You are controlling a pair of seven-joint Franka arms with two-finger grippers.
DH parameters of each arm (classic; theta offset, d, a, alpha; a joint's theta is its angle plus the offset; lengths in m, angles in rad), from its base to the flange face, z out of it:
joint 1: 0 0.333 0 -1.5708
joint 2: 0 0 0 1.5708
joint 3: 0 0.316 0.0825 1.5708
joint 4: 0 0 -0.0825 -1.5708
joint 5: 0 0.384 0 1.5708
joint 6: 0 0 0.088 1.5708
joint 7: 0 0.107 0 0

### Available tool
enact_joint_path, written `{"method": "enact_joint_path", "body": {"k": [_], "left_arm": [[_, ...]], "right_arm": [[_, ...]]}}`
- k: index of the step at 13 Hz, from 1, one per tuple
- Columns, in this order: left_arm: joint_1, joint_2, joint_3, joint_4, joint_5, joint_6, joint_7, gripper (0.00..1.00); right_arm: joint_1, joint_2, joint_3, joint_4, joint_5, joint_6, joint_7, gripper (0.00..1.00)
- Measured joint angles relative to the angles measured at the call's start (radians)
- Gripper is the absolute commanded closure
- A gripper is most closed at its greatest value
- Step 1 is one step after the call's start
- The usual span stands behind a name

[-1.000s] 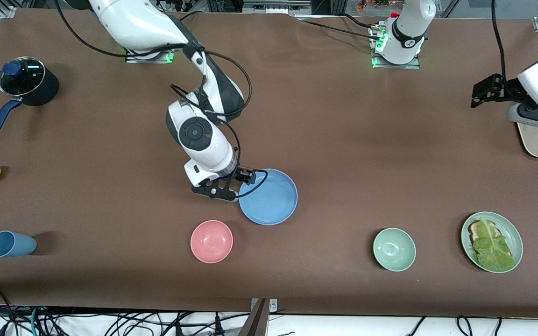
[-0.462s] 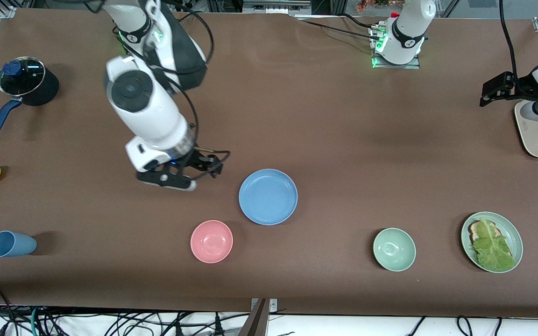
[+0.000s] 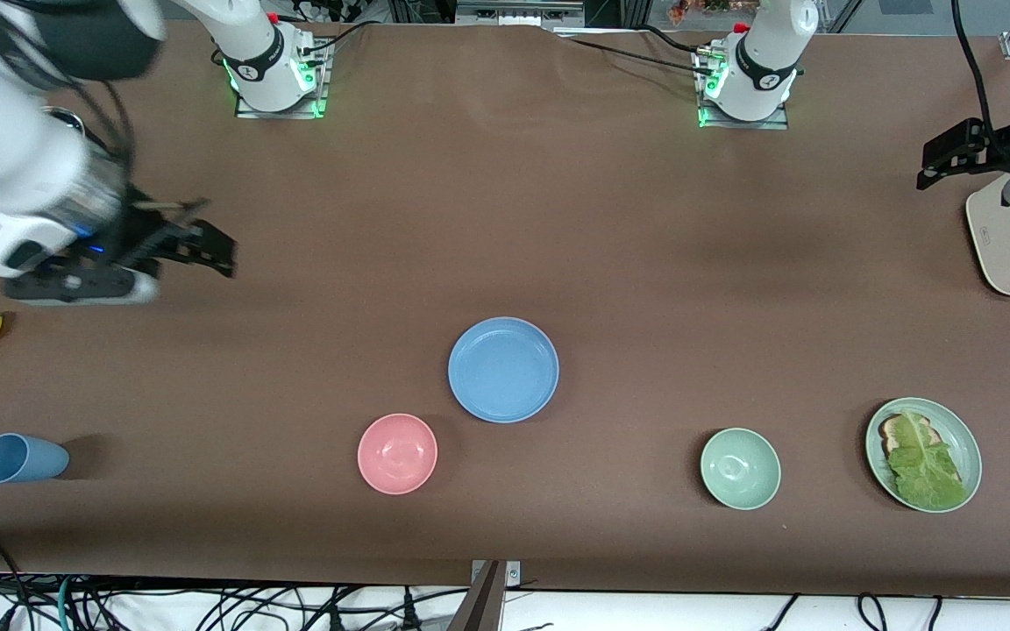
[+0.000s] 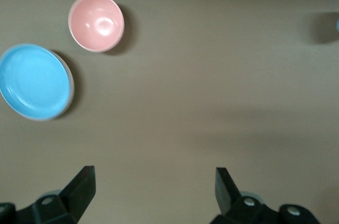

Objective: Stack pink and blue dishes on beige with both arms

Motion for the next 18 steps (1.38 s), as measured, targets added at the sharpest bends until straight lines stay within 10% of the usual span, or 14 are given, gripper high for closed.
{"method": "enact_joint_path", "body": {"k": [18], "left_arm": [[0.004, -0.027, -0.01, -0.034, -0.009, -0.006, -0.049, 0.0]], "right_arm": [[-0.169, -0.115, 0.028, -0.062, -0.019, -0.144, -0.192, 0.0]]}}
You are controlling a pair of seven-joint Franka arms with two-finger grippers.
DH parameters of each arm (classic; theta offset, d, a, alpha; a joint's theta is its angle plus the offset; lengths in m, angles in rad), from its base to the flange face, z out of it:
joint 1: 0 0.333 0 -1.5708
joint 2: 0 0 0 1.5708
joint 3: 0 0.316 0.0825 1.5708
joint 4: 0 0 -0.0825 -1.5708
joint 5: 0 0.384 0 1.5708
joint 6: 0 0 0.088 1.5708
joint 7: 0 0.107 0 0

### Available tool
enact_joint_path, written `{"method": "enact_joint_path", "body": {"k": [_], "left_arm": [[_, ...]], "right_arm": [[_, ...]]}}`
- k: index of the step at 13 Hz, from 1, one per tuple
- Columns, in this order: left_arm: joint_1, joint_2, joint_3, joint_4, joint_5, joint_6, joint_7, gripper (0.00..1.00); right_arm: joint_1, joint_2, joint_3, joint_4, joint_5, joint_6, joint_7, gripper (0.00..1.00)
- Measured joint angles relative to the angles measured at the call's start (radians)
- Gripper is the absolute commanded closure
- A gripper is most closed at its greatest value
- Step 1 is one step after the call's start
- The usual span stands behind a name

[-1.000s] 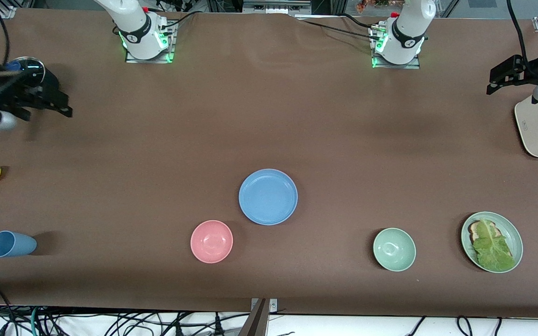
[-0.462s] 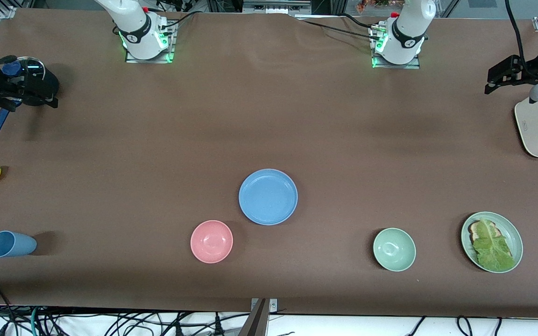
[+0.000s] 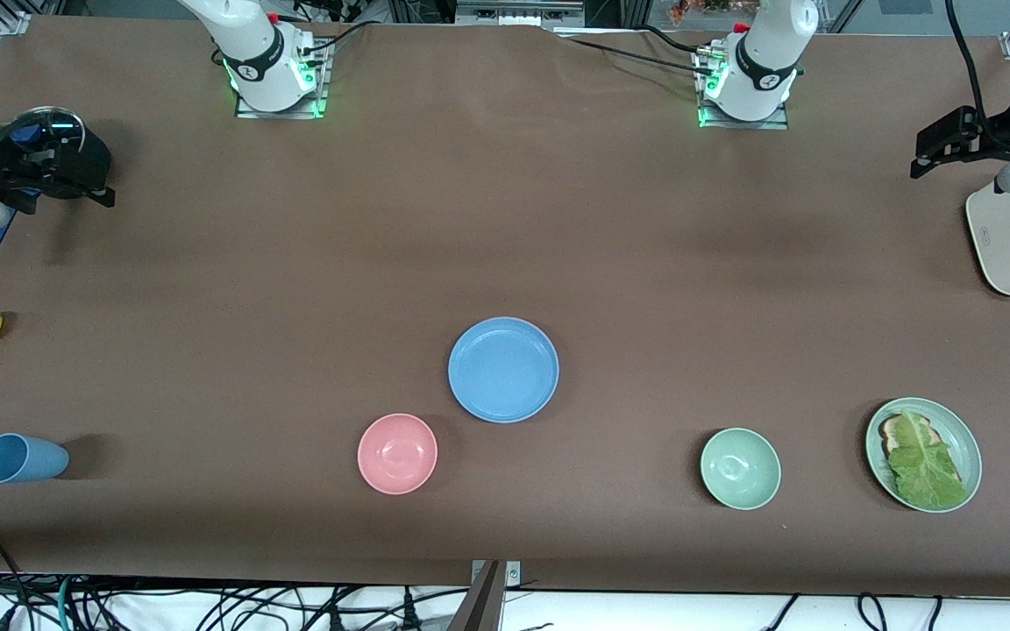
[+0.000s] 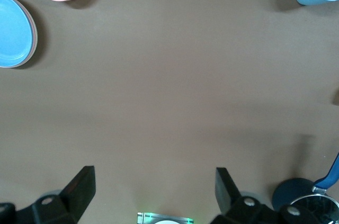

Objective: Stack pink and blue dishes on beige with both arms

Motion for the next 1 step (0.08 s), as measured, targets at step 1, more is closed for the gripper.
{"method": "enact_joint_path", "body": {"k": [1], "left_arm": [[0.0, 0.0, 0.0, 0.0, 0.0, 0.0, -0.008, 0.0]], "right_arm": [[0.0, 0.001, 0.0, 0.0, -0.001, 0.0, 0.001, 0.0]]}}
